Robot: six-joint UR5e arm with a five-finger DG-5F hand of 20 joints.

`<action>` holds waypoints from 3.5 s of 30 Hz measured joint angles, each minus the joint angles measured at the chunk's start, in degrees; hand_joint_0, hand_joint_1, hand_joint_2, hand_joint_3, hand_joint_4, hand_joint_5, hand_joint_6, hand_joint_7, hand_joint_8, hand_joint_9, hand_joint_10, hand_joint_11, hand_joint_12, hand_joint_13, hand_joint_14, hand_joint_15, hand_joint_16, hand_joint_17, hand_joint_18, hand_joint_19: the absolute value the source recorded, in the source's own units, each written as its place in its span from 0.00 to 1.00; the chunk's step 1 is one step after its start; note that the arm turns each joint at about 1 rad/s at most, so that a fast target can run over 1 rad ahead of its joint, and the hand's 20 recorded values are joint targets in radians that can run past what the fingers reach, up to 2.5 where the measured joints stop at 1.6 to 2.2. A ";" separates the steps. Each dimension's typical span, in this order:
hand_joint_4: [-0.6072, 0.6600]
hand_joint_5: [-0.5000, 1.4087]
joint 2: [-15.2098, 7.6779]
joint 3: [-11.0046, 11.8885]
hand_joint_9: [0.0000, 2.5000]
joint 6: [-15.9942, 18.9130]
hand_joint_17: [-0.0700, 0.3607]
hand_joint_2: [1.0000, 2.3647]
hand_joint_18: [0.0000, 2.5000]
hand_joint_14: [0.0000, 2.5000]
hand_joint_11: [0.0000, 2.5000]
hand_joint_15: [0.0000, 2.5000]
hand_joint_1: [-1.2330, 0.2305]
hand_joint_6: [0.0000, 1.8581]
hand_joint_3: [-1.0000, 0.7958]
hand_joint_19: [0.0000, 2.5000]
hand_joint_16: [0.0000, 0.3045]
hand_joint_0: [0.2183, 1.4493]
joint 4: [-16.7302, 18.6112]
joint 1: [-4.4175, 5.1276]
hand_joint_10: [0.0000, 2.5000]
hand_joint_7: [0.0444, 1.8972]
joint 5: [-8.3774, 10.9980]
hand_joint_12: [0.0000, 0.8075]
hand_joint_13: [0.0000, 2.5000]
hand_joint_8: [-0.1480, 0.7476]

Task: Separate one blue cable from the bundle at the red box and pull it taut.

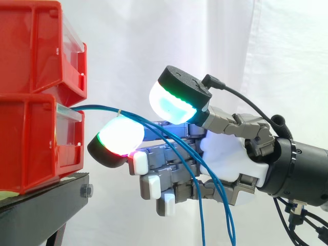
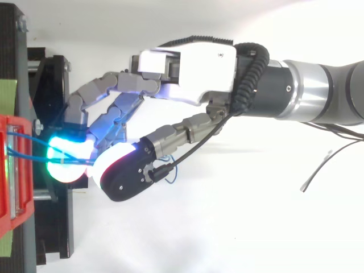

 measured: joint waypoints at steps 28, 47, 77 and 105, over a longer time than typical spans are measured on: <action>0.60 0.16 -0.03 -0.03 0.38 0.88 0.39 0.01 0.43 0.01 0.37 0.31 0.29 0.49 0.34 0.31 0.14 0.38 -1.37 0.21 0.00 0.41 -1.74 0.47 0.45 0.57; 0.63 0.18 0.00 0.02 0.43 1.80 0.39 0.00 0.44 0.01 0.41 0.32 0.46 0.48 0.28 0.33 0.14 0.32 -1.40 -0.30 0.00 0.51 -1.78 0.46 0.45 0.59; 0.54 0.17 0.00 0.03 0.41 3.07 0.40 0.00 0.46 0.01 0.43 0.33 0.25 0.51 0.30 0.32 0.15 0.43 -2.15 -1.28 0.00 0.52 -1.55 0.47 0.46 0.58; 0.59 0.19 0.00 2.24 0.43 4.57 0.42 0.01 0.47 0.01 0.42 0.35 0.30 0.48 0.44 0.35 0.16 0.34 -6.98 -1.13 0.00 0.59 -1.58 0.48 0.46 0.60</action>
